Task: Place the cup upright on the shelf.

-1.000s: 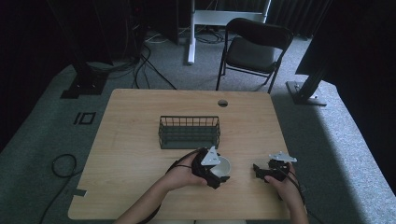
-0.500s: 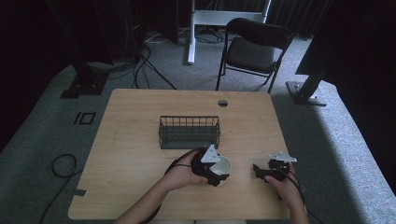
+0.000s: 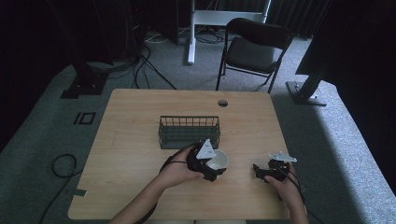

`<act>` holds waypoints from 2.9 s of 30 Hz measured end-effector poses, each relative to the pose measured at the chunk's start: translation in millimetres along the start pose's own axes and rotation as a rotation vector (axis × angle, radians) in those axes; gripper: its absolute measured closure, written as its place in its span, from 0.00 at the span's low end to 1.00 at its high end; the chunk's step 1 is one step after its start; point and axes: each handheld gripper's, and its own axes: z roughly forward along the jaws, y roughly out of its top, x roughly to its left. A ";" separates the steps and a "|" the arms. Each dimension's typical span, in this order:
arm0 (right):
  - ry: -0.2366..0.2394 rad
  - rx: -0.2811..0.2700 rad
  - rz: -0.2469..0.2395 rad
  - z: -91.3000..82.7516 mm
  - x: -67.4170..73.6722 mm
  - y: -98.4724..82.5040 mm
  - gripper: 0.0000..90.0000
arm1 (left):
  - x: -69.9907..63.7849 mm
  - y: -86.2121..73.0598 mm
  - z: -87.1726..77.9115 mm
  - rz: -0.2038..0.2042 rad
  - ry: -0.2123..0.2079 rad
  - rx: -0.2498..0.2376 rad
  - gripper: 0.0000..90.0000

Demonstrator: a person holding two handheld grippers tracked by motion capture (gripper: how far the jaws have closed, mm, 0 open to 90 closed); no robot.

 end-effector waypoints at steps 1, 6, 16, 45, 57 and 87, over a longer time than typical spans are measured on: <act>0.000 0.000 0.000 0.0 0.0 0.0 0.12 | 1.9 0.9 -1.8 -0.013 0.009 -0.006 0.22; 0.000 0.000 -0.001 0.0 0.0 0.0 0.12 | 9.0 7.5 -11.1 -0.015 0.047 -0.013 0.22; 0.000 0.001 0.002 -0.1 0.1 0.1 0.12 | 27.9 26.6 -33.3 -0.054 0.146 -0.051 0.22; 0.000 -0.002 0.000 0.1 0.0 0.0 0.12 | 95.9 38.3 -73.2 -0.248 0.416 -0.174 0.22; 0.000 -0.001 0.001 0.1 0.1 0.0 0.12 | 118.3 15.9 -50.8 -0.354 0.481 -0.168 0.22; 0.000 -0.001 -0.001 0.0 0.0 0.0 0.12 | 130.8 -8.9 -11.9 -0.358 0.478 -0.109 0.22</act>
